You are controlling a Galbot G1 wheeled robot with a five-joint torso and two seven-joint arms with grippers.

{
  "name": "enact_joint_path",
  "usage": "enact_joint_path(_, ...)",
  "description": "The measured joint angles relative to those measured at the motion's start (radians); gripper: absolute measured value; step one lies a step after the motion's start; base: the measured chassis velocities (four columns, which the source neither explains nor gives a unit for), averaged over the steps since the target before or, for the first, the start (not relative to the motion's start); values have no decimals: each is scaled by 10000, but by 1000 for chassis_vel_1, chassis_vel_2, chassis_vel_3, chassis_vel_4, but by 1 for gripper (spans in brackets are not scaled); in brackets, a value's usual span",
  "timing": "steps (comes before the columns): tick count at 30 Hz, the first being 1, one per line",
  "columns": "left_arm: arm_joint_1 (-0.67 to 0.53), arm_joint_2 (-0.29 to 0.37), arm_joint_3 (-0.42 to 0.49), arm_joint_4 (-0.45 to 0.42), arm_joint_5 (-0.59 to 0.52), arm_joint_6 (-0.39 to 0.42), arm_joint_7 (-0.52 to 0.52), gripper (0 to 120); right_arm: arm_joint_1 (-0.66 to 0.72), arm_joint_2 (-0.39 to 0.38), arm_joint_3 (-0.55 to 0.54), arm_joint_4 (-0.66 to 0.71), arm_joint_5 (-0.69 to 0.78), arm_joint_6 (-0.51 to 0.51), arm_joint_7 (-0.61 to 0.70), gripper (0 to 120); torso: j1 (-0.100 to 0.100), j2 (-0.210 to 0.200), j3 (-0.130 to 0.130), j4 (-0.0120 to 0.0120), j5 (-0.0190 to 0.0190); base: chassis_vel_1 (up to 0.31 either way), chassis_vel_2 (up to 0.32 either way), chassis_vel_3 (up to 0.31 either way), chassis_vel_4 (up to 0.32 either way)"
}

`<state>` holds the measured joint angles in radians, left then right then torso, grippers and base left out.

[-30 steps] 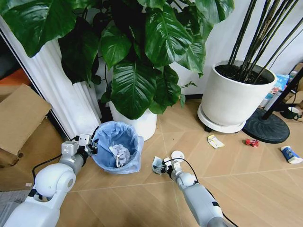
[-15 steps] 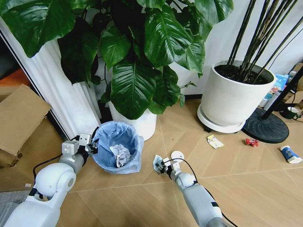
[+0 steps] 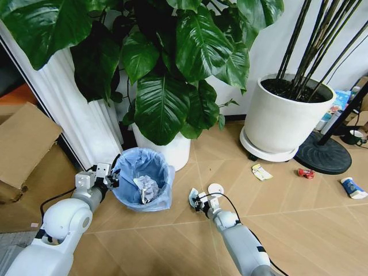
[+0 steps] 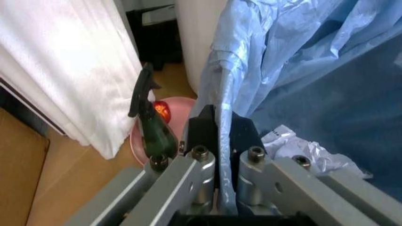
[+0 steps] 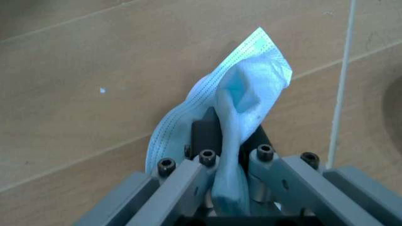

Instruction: Pick up the trash bin and place the garbage on the floor into it.

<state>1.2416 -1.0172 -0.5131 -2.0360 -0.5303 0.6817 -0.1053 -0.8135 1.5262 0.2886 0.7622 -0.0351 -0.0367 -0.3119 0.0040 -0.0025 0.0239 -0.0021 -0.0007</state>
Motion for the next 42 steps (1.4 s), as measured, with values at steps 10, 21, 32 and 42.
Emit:
enact_joint_path(10, 18, 5, 2, -65, 0, 0, -24, 0, -519, -286, 35, 1154, -185, 136, 50, 0, 0, 0, 1, -2, 0, 0, 0, 0, 0)
enact_joint_path(21, 211, 7, 33, -76, 79, 7, -23, 0, -1514, -991, -195, 4018, 681, -228, 114, 0, 0, 0, 0, -1, 1, 0, 0, 0, 0)
enact_joint_path(32, 198, 158, 246, 136, -143, 111, -4, 0, -2182, -2070, -166, 8913, 2720, -1571, 61, 0, 0, 0, -1, -3, 0, 0, 0, 0, 0)
enact_joint_path(42, -39, 431, 603, 234, -717, 342, -33, 0, -1609, -2808, -919, 11594, 5037, -3242, 440, 0, 0, 0, -1, -1, -2, 0, 0, 0, 0)
